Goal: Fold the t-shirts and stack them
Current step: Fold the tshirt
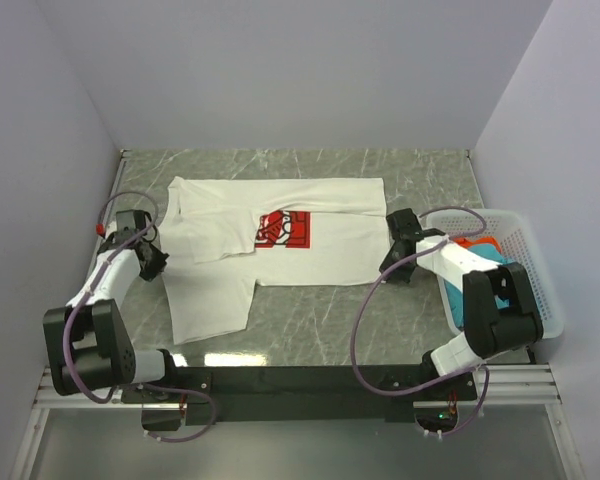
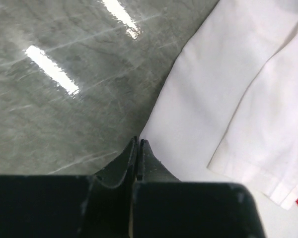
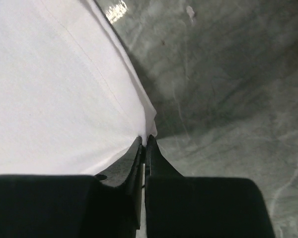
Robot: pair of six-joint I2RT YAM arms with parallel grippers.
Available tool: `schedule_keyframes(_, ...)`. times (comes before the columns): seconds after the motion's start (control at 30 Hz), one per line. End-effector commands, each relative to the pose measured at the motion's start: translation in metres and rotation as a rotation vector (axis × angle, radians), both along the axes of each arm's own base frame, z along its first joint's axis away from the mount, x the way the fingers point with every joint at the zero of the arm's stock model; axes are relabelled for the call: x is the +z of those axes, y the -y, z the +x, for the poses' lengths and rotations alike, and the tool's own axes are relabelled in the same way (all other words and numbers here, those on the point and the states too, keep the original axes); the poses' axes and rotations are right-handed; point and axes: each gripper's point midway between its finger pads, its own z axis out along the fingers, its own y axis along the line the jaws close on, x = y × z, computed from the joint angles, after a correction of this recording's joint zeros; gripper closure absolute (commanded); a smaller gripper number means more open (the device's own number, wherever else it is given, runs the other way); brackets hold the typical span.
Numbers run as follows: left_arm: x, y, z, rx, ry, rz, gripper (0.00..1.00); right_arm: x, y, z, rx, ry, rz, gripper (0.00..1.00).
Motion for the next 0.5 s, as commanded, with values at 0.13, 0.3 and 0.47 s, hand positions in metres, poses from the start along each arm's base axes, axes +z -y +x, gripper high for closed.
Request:
schedule_keyframes(0.13, 0.009, -0.004, -0.031, 0.078, -0.033, -0.02, 0.99, 0.021, 0.024, -0.027, 0.053, -0.018, -0.094, 1.0)
schedule_keyframes(0.3, 0.018, -0.006, -0.035, 0.07, -0.031, -0.017, 0.99, 0.039, 0.025, -0.024, 0.086, -0.005, -0.093, 1.0)
schedule_keyframes(0.47, 0.033, -0.011, -0.023, 0.033, -0.034, -0.001, 0.99, 0.056, 0.027, -0.01, 0.106, -0.015, -0.09, 1.0)
